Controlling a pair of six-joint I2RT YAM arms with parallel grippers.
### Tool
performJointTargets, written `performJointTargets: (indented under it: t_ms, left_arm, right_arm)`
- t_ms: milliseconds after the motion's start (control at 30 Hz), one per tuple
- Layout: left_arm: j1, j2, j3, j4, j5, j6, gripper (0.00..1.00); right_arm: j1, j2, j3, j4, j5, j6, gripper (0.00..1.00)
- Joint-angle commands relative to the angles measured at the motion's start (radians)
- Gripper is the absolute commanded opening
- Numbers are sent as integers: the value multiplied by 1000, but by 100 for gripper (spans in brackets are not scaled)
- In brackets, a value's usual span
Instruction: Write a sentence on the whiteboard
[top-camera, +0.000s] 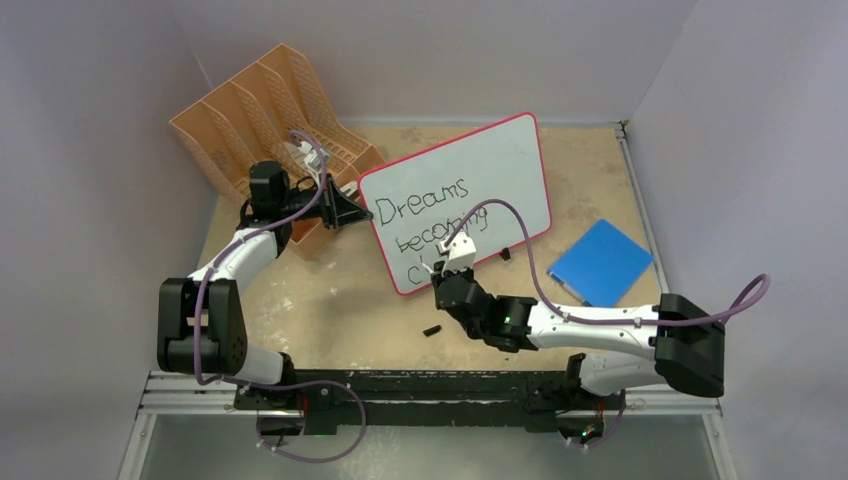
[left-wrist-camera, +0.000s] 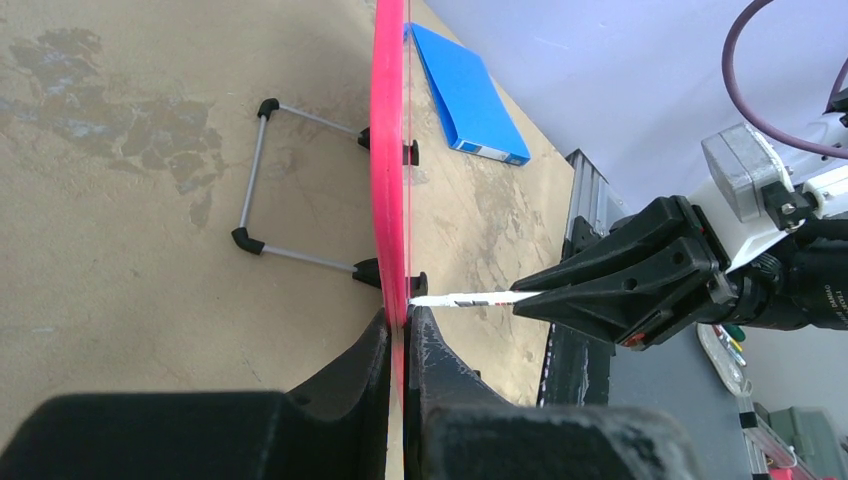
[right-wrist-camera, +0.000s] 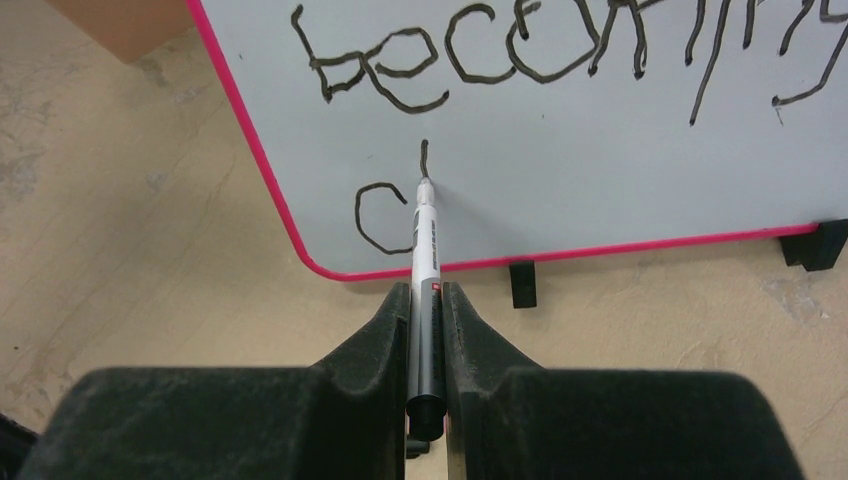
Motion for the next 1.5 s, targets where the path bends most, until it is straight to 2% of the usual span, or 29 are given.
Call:
performJointTargets:
  t_ms: [0,400,600,733,1000,1467]
  left_arm:
    - [9,-21,23,40,-8,11,0]
    - [9,-20,21,40,-8,11,0]
    - [9,-21,22,40,-8,11,0]
    - [9,-20,22,40,-10,11,0]
    - [10,-20,22,40,-11,11,0]
    - [10,-18,22,38,-11,13,0]
  right_arm:
    - [-7,16,37,-82,-11,75,0]
    - [-8,42,43,-138,-34,121,0]
    - [-7,20,47,-151,8,131,0]
    - [-7,-25,34,-110,39,105,0]
    - [-7,-123,-24,-58,1,82,0]
    - [-7,-135,-91,-10,20,109,0]
